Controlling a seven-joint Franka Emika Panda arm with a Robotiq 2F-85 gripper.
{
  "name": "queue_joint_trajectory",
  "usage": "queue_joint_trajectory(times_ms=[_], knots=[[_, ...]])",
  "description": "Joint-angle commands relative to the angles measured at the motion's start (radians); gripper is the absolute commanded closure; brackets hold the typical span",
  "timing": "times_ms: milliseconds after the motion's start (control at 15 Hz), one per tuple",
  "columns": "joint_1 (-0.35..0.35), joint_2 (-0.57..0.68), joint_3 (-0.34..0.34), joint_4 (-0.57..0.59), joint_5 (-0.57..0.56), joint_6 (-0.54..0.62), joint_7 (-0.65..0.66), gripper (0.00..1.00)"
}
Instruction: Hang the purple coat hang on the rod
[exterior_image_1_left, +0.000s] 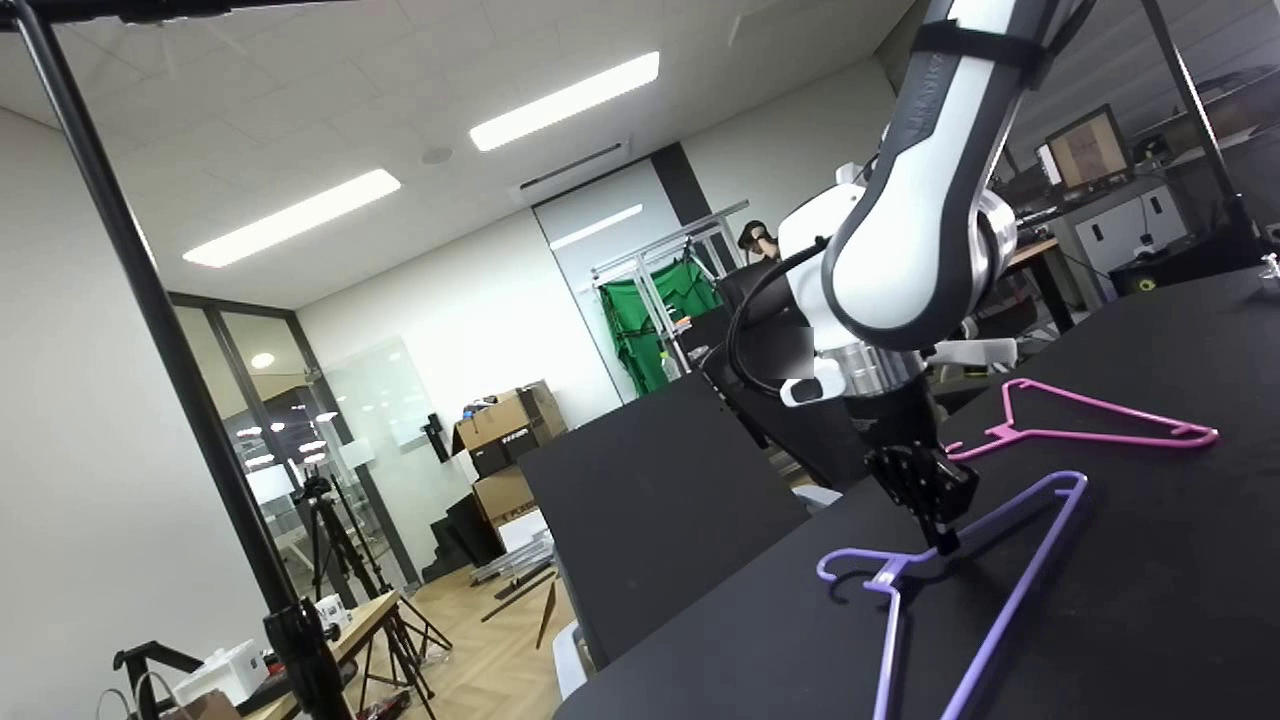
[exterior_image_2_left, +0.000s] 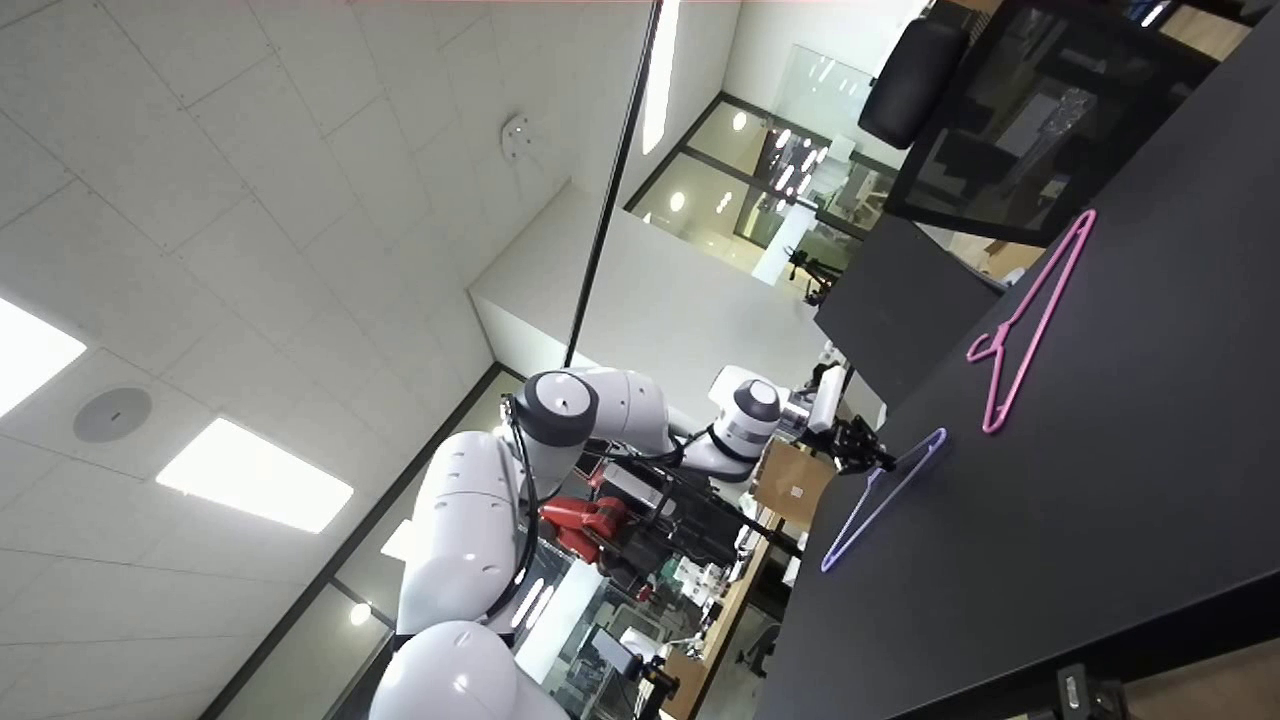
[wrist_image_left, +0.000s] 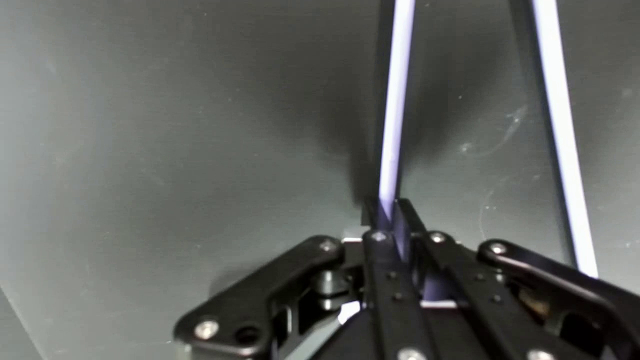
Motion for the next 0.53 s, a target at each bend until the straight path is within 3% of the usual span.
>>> queue_joint_trajectory(times_ms=[0,333,467], knots=[[0.058,-0.137,-0.078,-0.132,-0.041,0.087,0.213,0.98],[0.178,-0.324,-0.254,-0.304,-0.250,0.223,0.503,0.98],[0.270,-0.403,-0.375,-0.374,-0.345,0.261,0.633,0.98]])
